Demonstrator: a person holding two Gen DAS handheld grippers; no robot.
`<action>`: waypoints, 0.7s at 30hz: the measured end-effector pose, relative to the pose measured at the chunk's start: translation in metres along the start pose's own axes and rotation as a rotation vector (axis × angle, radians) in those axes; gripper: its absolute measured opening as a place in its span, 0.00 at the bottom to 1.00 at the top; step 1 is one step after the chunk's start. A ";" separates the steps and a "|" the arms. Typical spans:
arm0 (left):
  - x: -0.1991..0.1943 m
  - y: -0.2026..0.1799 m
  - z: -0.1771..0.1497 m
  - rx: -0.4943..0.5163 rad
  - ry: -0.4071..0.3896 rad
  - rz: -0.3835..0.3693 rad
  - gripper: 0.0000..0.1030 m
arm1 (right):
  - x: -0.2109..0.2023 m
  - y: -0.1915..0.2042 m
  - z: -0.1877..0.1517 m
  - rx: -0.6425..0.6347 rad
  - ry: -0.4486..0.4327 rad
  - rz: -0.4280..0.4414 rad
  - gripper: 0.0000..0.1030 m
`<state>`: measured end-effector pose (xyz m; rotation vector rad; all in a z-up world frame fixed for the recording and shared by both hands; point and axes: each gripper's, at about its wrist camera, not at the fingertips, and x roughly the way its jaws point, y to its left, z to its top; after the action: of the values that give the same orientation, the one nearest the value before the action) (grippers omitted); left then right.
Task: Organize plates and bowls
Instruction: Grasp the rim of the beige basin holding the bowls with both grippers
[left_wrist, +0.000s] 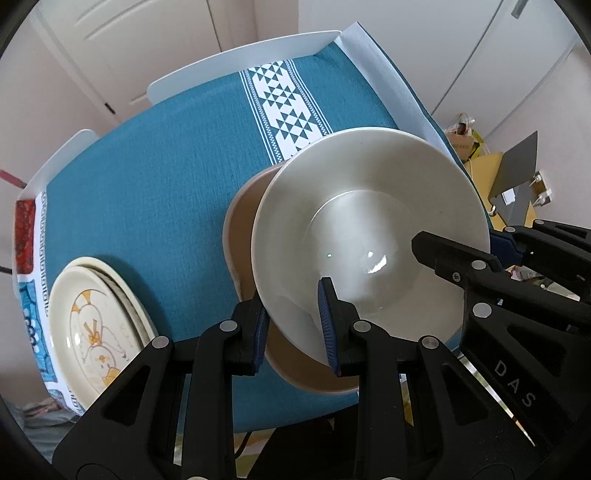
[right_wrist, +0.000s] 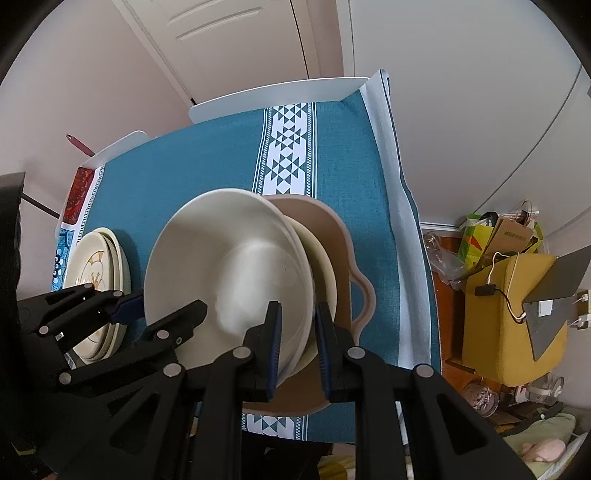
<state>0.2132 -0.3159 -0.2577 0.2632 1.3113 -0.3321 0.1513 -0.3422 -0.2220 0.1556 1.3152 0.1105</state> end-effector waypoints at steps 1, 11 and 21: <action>0.000 0.000 0.000 0.000 0.001 0.001 0.22 | 0.000 0.000 0.000 -0.001 0.002 -0.003 0.16; 0.002 0.002 0.001 -0.009 0.011 -0.012 0.22 | 0.000 0.003 0.002 -0.002 0.017 -0.025 0.16; 0.000 0.004 0.002 -0.013 0.011 -0.020 0.22 | -0.001 0.001 0.002 0.020 0.019 -0.021 0.18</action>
<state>0.2160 -0.3131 -0.2573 0.2416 1.3275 -0.3388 0.1526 -0.3413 -0.2202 0.1583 1.3365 0.0810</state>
